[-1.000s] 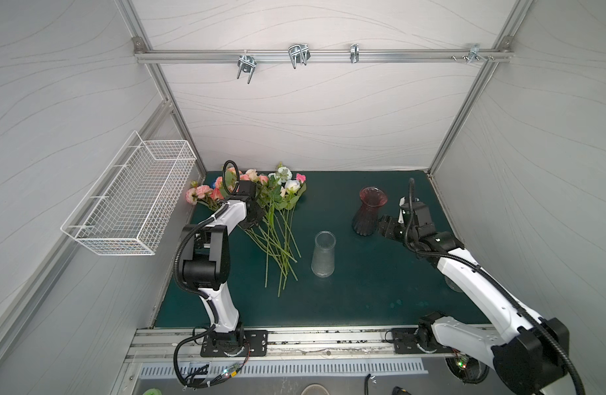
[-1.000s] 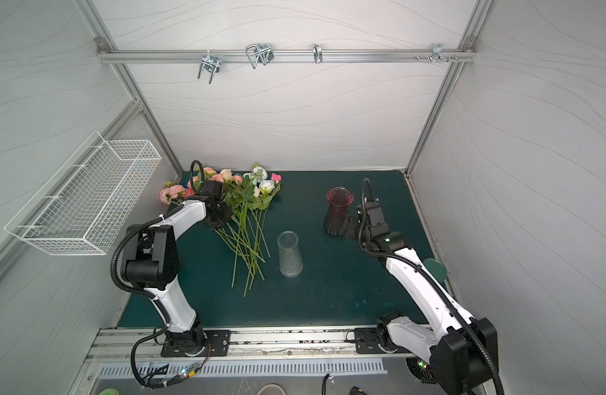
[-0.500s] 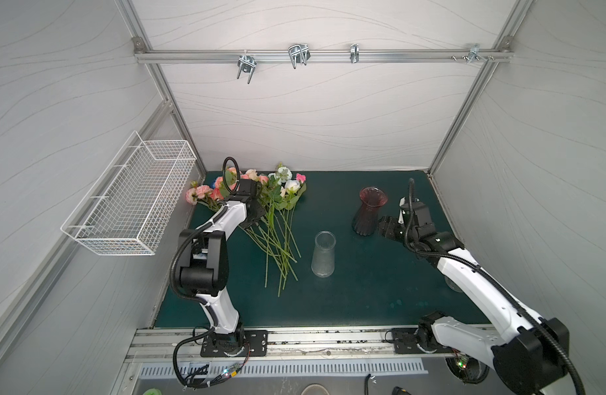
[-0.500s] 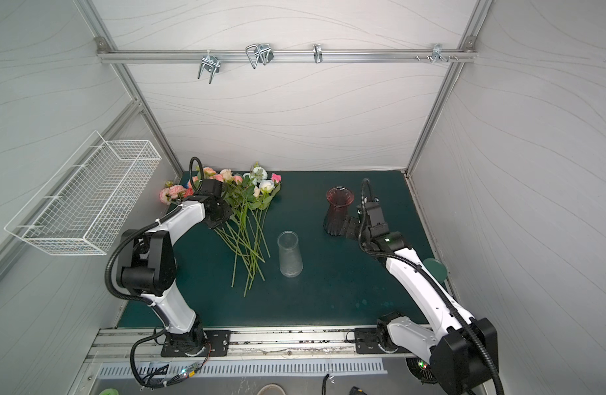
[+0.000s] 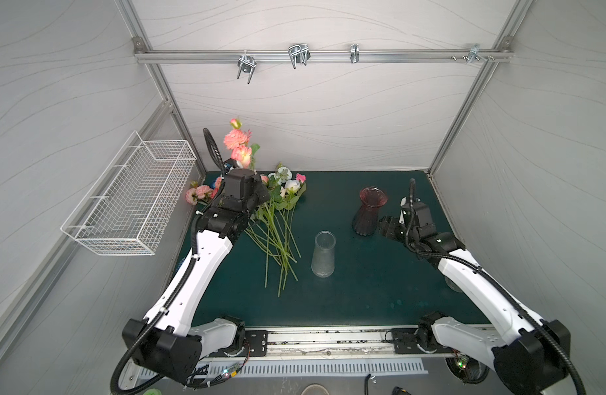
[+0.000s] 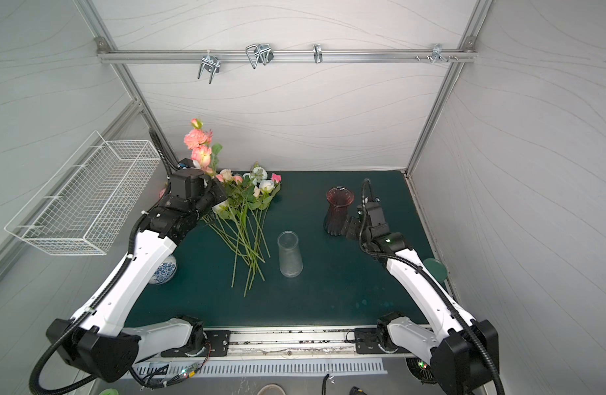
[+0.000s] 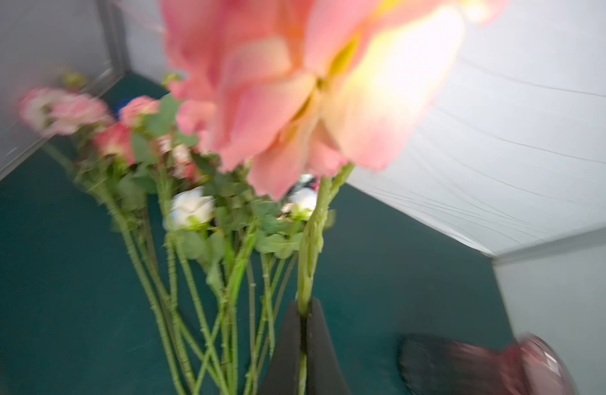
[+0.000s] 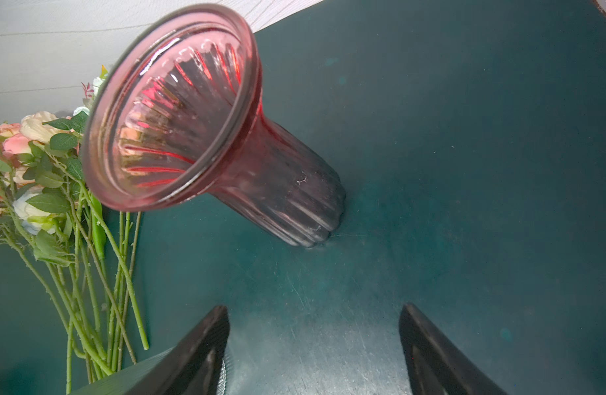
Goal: Arrange flowers in a vase
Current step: Pick up the flower from the flowers, then place the flower in the vase.
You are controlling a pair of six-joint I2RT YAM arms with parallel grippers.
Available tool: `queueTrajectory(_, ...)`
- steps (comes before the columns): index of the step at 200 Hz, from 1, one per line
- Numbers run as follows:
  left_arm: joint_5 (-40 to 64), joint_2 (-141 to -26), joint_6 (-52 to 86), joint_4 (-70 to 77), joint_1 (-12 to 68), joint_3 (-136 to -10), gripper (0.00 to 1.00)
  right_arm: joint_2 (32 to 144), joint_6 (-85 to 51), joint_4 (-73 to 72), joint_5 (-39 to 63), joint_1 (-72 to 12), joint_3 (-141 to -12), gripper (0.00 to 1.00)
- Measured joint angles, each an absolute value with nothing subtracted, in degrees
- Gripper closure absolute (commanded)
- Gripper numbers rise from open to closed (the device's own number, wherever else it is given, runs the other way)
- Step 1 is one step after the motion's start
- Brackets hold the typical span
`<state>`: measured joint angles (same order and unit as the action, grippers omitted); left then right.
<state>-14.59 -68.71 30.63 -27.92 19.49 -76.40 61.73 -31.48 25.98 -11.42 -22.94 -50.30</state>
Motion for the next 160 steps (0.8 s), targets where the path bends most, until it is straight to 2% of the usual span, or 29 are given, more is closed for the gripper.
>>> queueTrajectory(43,-18.41,-68.25,22.92,-23.94,36.14,-90.02,1.00,61.73,-31.48,25.98,-11.49,-22.94,-50.30,0.20)
queueTrajectory(76,-21.50,-69.12,16.21,-18.39,45.50,-94.28,1.00,61.73,-31.48,26.00,-11.53,-22.94,-50.30,0.20)
queueTrajectory(110,-22.94,-72.69,12.01,-14.06,49.17,-93.06,1.00,61.65,-31.48,26.00,-11.53,-22.94,-50.30,0.21)
queueTrajectory(160,-23.09,-75.48,10.09,-8.91,50.06,-85.19,1.00,60.82,-31.48,26.02,-11.55,-22.96,-50.30,0.21)
